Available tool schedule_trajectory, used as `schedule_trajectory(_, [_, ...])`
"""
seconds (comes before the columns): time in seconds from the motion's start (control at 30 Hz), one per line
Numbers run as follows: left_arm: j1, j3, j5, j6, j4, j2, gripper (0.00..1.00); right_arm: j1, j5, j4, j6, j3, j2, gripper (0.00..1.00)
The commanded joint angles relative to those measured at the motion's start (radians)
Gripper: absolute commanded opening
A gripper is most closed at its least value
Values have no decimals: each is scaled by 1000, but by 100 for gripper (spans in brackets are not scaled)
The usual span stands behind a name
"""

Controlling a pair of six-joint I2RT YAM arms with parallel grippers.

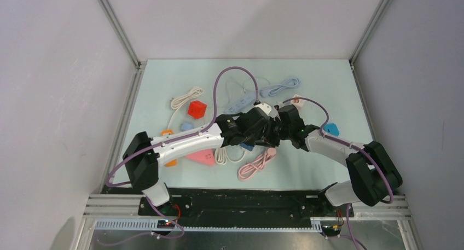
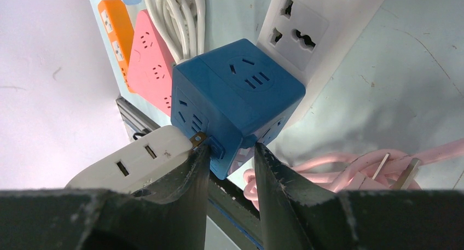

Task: Insert the plug
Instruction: Insert the plug into the socket.

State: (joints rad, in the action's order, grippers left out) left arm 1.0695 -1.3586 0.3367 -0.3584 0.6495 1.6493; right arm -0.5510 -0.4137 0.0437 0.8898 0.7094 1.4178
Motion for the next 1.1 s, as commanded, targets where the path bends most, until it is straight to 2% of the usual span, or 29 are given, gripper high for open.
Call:
schedule_trajectory(0.0, [5,1,5,-2,16,19,31,-3,100,66,-25,-8,43,37])
schedule_trajectory(0.73, [-11,-37,58,-20,-7,65,34,-14,111,76,-34,-8,40,37])
schedule_trajectory(0.8, [-12,-38,59,-19,-10,65,30,-15,113,78,-36,-9,39,37])
schedule_trajectory(0.87, [-14,-40,59,-19,-13,64,21,-15,114,82,-38,-8,38,37])
schedule_trajectory(0.9, [-14,-41,56,-20,-14,63,12,-15,114,85,-38,-8,36,38])
schedule_trajectory(0.97, [-14,-47,55,-20,-14,63,2,-16,116,87,-41,-8,33,38])
schedule_trajectory(1.07, [-14,-54,55,-19,-15,56,0,-16,116,99,-43,-8,25,38])
